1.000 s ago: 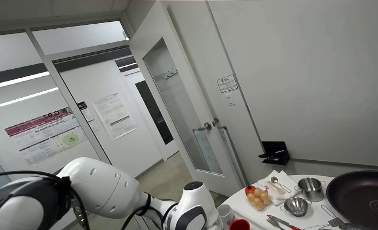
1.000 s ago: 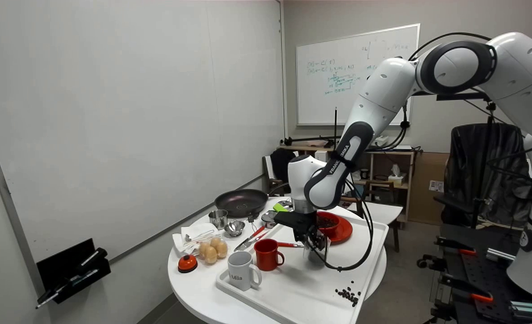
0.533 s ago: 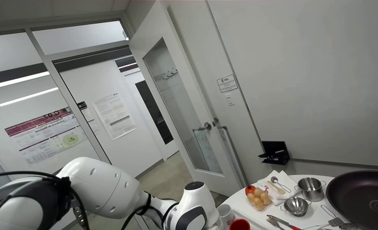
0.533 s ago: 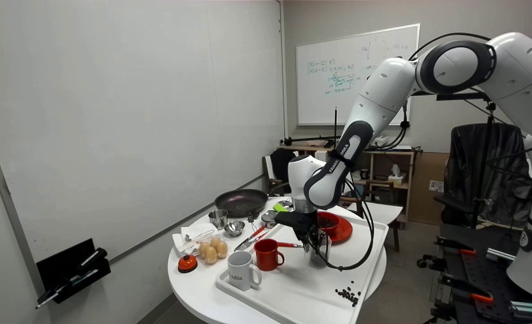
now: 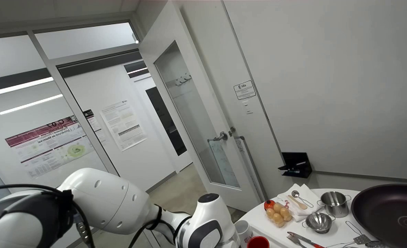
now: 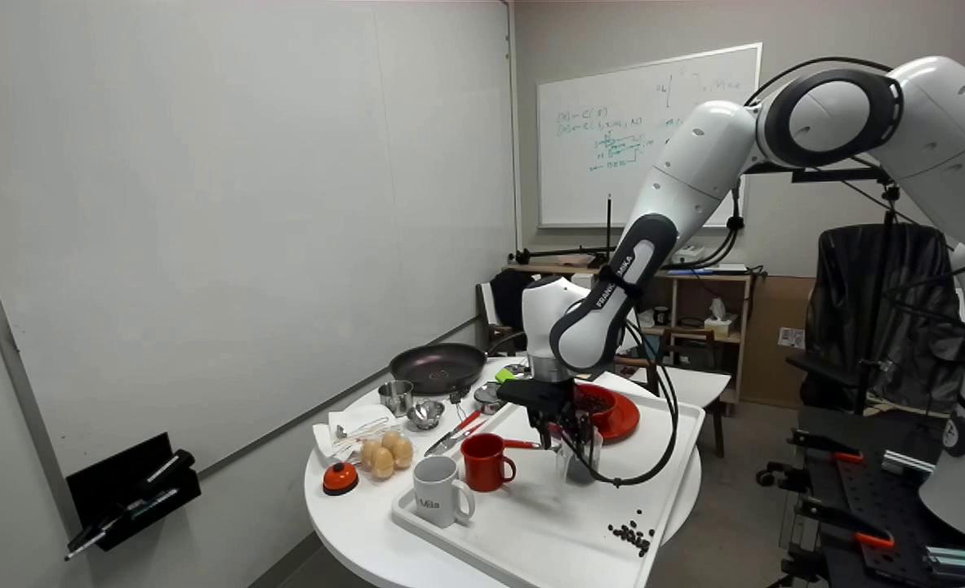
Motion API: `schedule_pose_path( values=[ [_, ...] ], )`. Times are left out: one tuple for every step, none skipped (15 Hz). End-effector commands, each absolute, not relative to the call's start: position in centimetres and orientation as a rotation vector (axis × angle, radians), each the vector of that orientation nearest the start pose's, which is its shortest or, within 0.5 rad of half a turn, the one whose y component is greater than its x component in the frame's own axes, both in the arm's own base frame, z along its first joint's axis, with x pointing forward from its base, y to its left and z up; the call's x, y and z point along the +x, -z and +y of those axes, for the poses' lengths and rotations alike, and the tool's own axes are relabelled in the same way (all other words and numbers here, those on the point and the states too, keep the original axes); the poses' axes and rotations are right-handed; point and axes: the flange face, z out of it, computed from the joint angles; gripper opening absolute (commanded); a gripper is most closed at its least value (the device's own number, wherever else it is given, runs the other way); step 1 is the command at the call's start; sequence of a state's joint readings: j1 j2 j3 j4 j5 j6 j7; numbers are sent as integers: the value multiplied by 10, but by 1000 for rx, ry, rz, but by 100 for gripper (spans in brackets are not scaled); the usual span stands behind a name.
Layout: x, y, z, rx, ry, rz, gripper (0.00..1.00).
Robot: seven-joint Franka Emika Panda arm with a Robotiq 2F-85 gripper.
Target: Pour the contents of the jug into the bowl
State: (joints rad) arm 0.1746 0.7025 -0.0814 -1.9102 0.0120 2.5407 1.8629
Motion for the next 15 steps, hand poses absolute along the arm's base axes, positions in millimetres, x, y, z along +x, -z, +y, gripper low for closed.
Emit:
schedule_pose_path(
  values=[
    [611,-135,54,-2044,-26,2461,45],
    [612,-136,53,-2043,-24,2459,37],
    [613,-137,53,-2043,-23,2459,30],
    [613,-138,52,-2043,-22,2457,23],
    [614,-138,52,-2044,-22,2456,14],
    [614,-138,52,-2046,-23,2454,7],
    [614,-139,52,-2045,-22,2454,7],
    [614,-139,52,-2047,-23,2452,10],
    [614,-139,52,-2047,-24,2452,10],
    [612,-142,52,-2046,-22,2451,10],
    [611,-146,54,-2047,-26,2449,10],
    [608,-153,55,-2047,-25,2438,10],
    [607,-159,55,-2048,-23,2424,10],
    [604,-168,55,-2046,-20,2404,10],
    [602,-177,55,-2042,-17,2392,10]
  ],
)
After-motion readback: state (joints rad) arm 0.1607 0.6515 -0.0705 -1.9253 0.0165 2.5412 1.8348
